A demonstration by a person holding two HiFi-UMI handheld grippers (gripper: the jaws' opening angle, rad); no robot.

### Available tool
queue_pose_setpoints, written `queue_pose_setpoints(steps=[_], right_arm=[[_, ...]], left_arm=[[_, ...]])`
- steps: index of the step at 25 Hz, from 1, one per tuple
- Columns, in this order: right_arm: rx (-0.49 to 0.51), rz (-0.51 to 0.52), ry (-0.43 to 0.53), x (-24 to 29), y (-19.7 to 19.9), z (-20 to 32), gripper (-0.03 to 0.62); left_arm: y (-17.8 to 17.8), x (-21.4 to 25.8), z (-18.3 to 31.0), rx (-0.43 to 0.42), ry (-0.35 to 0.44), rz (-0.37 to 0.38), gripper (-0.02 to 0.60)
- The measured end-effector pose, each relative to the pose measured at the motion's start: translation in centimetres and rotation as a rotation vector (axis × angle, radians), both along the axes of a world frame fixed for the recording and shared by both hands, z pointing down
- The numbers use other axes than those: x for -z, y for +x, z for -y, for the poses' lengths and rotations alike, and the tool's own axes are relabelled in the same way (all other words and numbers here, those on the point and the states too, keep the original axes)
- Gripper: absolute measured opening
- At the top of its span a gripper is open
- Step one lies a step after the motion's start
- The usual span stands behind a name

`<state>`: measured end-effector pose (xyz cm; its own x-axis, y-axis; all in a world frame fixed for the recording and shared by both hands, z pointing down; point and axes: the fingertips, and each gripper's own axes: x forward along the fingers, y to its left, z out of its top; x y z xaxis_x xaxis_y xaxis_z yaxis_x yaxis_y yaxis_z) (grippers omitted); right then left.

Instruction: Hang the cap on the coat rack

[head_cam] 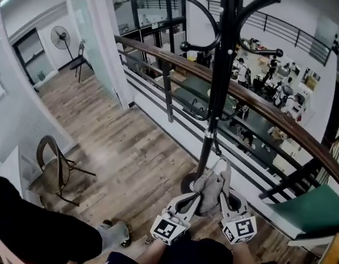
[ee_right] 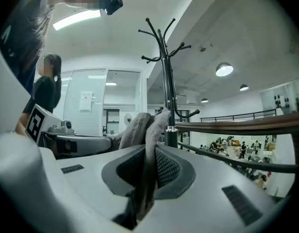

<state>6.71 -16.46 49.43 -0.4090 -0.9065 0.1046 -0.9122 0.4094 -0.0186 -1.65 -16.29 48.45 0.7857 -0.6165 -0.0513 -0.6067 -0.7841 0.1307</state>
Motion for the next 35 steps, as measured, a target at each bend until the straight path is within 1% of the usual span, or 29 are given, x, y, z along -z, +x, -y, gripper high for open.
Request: queue_pose_setpoints(steps=[4,6,8,11,13,17,21,24,33,35], right_arm=[[-0.028,-0.004,0.014,0.0,-0.5,1.5,0.040],[-0.040,0.003,0.025,0.2,-0.5,1.7,0.040],[-0.043,0.013,0.056,1.0,-0.5,1.6,0.040],[-0.041,0.024,0.120,2.5,-0.2,1.5,0.040],[-0.031,0.021,0.145,3.4,0.0,1.6,0.040],[0.011,-0.003,0.153,4.3,0.2,2.8,0.040],[0.060,-0.021,0.128,4.3,0.4,4.0,0.040],[0.096,-0.027,0.113,4.0,0.4,4.8,0.041],[0.124,-0.034,0.049,1.9,1.5,6.9,0.041],[0.132,-0.039,0.032,1.3,1.6,7.4,0.041]], left_arm=[[-0.7,0.1,1.9,-0.034,0.020,0.005,0.008],[-0.7,0.7,2.1,-0.055,0.038,-0.007,0.008],[-0.8,1.5,1.9,-0.066,0.059,-0.025,0.008],[-0.8,2.8,1.8,-0.040,0.098,-0.038,0.008],[-0.8,3.5,1.9,-0.009,0.108,-0.041,0.008],[-1.0,4.0,3.2,0.055,0.079,-0.063,0.008],[-1.1,4.5,4.3,0.123,0.065,-0.063,0.008],[-1.2,5.1,5.3,0.183,0.039,-0.070,0.008],[-0.5,1.7,6.8,0.235,-0.059,-0.052,0.008],[-0.5,1.0,7.3,0.245,-0.080,-0.038,0.008]])
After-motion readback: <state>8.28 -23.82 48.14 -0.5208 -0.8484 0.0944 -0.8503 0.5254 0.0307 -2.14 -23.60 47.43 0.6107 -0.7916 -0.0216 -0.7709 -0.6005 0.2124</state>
